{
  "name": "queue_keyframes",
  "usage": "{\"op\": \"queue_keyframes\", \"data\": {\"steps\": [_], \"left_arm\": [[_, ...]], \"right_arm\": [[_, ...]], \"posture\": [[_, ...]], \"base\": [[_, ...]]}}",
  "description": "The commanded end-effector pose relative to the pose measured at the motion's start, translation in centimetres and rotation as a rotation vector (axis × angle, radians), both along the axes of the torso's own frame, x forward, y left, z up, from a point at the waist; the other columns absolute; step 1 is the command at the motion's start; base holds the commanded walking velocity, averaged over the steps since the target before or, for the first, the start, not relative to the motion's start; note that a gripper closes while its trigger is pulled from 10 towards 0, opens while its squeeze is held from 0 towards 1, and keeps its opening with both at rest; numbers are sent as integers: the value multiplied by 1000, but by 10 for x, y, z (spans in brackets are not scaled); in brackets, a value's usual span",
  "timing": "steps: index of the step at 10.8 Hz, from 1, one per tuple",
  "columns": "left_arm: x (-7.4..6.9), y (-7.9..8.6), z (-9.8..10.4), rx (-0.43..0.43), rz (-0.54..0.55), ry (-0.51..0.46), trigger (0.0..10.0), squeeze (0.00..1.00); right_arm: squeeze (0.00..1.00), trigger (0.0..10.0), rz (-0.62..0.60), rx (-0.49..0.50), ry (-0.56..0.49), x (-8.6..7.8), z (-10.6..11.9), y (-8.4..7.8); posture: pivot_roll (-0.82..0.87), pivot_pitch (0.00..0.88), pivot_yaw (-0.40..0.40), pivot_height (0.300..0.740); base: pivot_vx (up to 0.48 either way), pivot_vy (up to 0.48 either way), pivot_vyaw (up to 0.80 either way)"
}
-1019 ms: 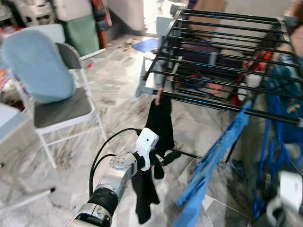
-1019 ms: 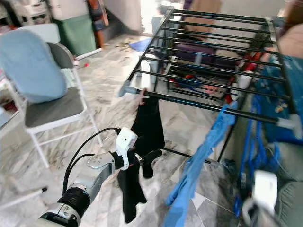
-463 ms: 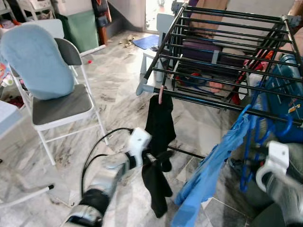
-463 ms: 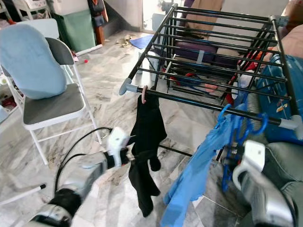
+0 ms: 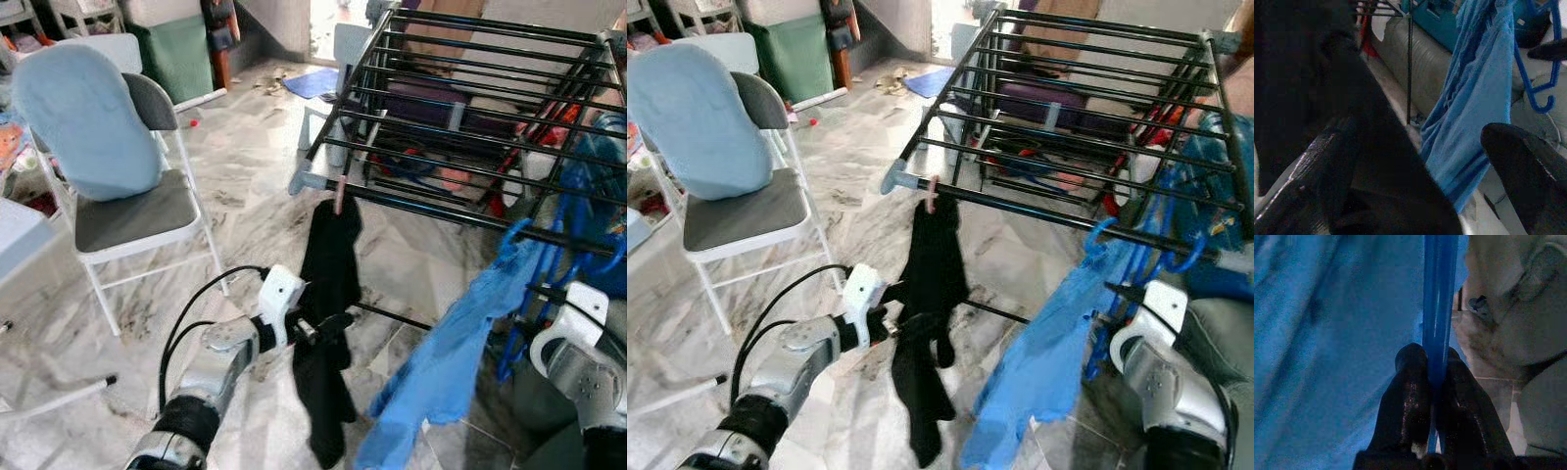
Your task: Hang hanger
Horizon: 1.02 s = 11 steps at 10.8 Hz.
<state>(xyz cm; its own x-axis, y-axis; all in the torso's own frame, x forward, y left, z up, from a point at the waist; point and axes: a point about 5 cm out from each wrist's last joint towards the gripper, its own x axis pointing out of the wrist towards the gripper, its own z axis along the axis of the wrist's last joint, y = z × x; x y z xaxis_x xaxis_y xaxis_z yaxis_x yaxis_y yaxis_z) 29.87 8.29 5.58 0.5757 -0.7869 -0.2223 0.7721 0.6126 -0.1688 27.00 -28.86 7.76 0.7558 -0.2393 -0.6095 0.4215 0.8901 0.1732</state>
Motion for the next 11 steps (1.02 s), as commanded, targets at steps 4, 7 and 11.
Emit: {"op": "queue_keyframes", "data": {"steps": [4,7,11], "left_arm": [[0,-3,4,-2,-22,-9,10000,0],[-3,-4,2,-5,-28,-3,10000,0],[-4,-6,1,0,-47,-11,10000,0]], "right_arm": [[0,10000,-29,-3,3,-2,-1,-6],[0,10000,59,23,16,-3,-8,4],[0,10000,30,30,31,-6,-16,1]], "posture": [[67,0,-60,740],[66,0,-67,740],[63,0,-59,740]], "base": [[0,0,-291],[91,276,0],[68,201,0]]}}
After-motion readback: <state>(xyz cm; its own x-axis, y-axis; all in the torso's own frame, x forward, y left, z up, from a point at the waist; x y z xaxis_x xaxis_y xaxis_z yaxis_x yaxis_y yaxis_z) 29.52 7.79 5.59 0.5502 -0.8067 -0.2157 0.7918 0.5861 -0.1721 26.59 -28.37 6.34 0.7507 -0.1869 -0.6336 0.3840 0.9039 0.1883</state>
